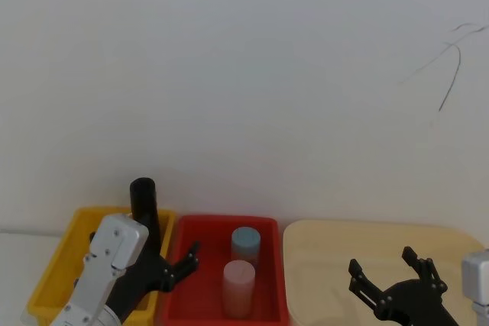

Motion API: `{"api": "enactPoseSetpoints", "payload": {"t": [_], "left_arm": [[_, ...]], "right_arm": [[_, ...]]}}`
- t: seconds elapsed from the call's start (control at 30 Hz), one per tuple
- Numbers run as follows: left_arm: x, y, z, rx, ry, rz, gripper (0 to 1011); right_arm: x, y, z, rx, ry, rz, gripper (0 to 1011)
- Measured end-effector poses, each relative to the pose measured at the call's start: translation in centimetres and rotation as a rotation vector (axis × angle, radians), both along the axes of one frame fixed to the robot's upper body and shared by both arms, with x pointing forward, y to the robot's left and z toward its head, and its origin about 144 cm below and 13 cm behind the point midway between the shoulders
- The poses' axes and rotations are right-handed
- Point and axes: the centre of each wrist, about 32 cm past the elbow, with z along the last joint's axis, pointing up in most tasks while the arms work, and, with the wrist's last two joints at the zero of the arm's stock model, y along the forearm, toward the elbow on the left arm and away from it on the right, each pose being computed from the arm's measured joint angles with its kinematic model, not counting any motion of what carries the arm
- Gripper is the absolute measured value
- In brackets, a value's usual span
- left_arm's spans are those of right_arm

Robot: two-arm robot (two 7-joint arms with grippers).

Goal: Pick up the garbage bag with the one hand and transfer it to the other hand.

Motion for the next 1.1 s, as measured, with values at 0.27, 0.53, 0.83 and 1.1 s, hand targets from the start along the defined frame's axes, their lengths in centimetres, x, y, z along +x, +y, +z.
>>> {"api": "enactPoseSetpoints", "payload": {"t": [0.27, 0.53, 0.83, 1.1], "left_arm": [[0.0, 0.0, 0.0, 0.0, 0.0, 0.0, 1002], [0.0, 0.0, 0.0, 0.0, 0.0, 0.0, 1002], [0.01, 0.0, 0.0, -0.001, 0.0, 0.0, 1002], [-0.15, 0.34, 0.03, -0.007, 0.015, -0.014, 1002]], "right_arm": [[0.0, 0.0, 0.0, 0.0, 0.0, 0.0, 1000], [0.0, 0.0, 0.0, 0.0, 0.0, 0.0, 1000], [0.0, 0.0, 0.0, 0.0, 0.0, 0.0, 1000], [0.0, 0.0, 0.0, 0.0, 0.0, 0.0, 1000]]}}
